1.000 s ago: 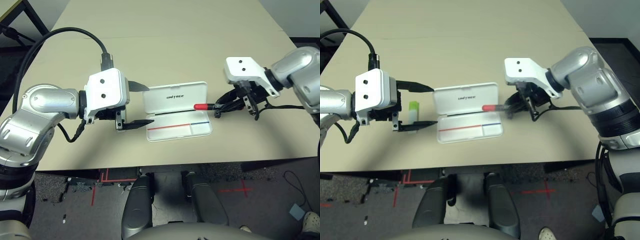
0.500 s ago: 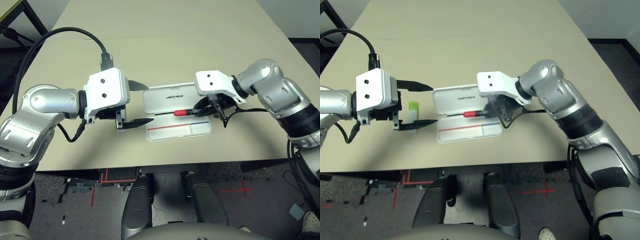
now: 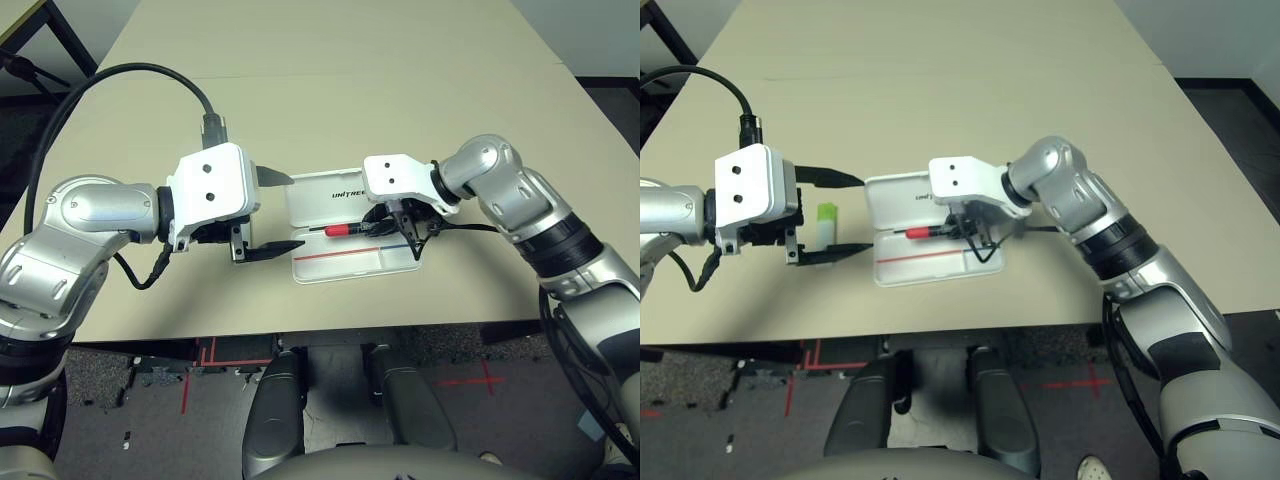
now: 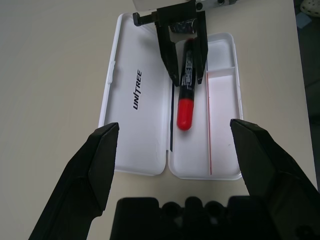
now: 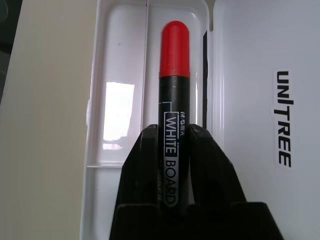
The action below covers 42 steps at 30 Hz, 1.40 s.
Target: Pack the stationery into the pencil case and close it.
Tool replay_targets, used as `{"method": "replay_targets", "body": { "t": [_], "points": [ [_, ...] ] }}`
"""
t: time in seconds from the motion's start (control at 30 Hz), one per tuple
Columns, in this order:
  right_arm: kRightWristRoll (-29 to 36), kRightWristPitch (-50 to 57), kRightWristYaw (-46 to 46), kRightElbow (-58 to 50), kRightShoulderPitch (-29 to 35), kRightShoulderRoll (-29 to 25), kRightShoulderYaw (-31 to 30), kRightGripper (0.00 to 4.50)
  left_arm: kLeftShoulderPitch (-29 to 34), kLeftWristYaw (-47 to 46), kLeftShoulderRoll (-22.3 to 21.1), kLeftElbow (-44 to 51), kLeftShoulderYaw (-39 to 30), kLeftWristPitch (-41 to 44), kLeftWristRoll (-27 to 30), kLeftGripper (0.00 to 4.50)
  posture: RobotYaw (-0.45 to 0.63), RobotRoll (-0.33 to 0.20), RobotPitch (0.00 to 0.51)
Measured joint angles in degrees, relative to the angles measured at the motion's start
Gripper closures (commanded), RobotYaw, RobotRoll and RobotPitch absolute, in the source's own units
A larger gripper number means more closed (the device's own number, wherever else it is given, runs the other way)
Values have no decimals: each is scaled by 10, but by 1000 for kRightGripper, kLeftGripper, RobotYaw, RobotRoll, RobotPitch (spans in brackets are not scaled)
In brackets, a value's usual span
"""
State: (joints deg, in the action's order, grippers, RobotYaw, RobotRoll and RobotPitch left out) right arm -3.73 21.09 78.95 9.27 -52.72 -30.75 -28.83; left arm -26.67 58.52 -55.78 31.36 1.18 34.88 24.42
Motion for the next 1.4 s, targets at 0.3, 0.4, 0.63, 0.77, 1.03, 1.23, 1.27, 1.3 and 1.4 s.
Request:
{"method": "replay_targets", "body": {
  "t": [0.3,0.4,0.63,0.77,1.03,1.23,1.27,1.3,1.4],
  "points": [
    [9,-3,-7,3,0,-5,11,49,0,0,-3,0,0,0,-1,0,75,0,184],
    [35,16,15,-12,0,-30,34,49,1,-2,-6,0,0,0,-2,0,75,0,182],
    [123,99,76,-70,3,-118,104,49,15,-14,-12,-2,0,8,-16,0,67,0,176],
    [179,157,89,-108,29,-156,145,49,30,-27,-15,-1,0,26,-21,0,60,0,173],
    [278,261,84,-195,100,-249,228,49,59,-79,-15,3,-2,82,-34,0,41,0,176],
    [293,271,52,-207,115,-255,231,49,56,-119,-5,-3,-3,133,-36,0,37,0,179],
    [295,272,49,-208,115,-255,231,49,52,-127,0,-3,-3,147,-35,0,36,0,179],
    [296,272,46,-208,115,-255,231,49,48,-135,8,-3,-3,162,-33,0,36,0,179],
    [301,272,36,-210,116,-255,230,49,25,-175,38,-2,-5,245,-22,0,37,0,179]
  ]
}}
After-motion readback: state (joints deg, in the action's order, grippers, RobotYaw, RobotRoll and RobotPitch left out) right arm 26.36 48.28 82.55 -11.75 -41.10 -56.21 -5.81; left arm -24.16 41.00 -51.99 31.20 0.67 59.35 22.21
